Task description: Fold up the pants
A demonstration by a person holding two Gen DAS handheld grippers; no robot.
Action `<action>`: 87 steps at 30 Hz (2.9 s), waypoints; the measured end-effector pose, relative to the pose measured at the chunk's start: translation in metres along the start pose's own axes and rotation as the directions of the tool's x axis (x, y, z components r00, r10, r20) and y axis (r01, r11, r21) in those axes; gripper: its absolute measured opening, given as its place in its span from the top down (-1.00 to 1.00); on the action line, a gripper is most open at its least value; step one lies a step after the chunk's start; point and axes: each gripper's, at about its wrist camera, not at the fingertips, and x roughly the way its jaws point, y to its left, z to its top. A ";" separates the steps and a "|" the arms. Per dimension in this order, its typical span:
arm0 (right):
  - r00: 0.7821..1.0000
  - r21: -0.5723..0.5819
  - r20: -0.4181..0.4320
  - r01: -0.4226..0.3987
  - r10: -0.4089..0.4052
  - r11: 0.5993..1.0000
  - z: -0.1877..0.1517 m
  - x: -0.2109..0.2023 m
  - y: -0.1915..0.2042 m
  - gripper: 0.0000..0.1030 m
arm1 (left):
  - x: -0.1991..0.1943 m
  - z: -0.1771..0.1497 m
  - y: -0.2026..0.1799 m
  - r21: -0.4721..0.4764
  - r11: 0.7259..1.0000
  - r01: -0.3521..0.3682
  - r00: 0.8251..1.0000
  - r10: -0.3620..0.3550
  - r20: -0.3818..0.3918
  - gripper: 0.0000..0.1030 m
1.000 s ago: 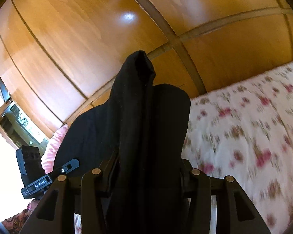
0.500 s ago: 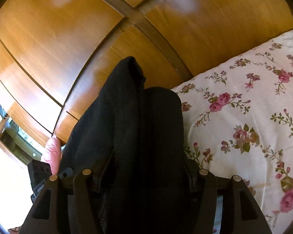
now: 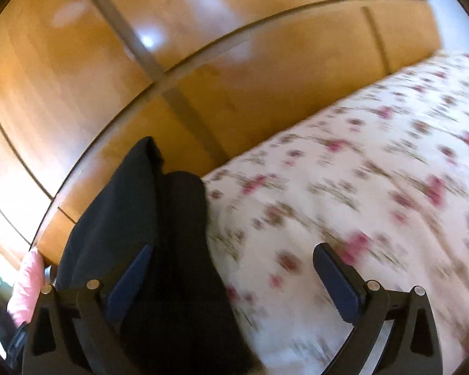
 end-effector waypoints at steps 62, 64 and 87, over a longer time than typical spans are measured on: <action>0.997 -0.491 0.076 0.056 -0.021 0.869 -0.144 -0.133 0.096 -0.99 | -0.102 -0.109 -0.093 0.323 0.923 -0.211 0.975 0.178 0.130 -0.54; 0.997 -0.492 0.077 0.058 -0.022 0.869 -0.144 -0.133 0.095 -0.99 | -0.102 -0.110 -0.095 0.330 0.919 -0.215 0.975 0.181 0.132 -0.54; 0.996 -0.498 0.083 0.054 -0.015 0.866 -0.143 -0.135 0.095 -0.99 | -0.105 -0.114 -0.106 0.395 0.903 -0.171 0.983 0.131 0.126 -0.54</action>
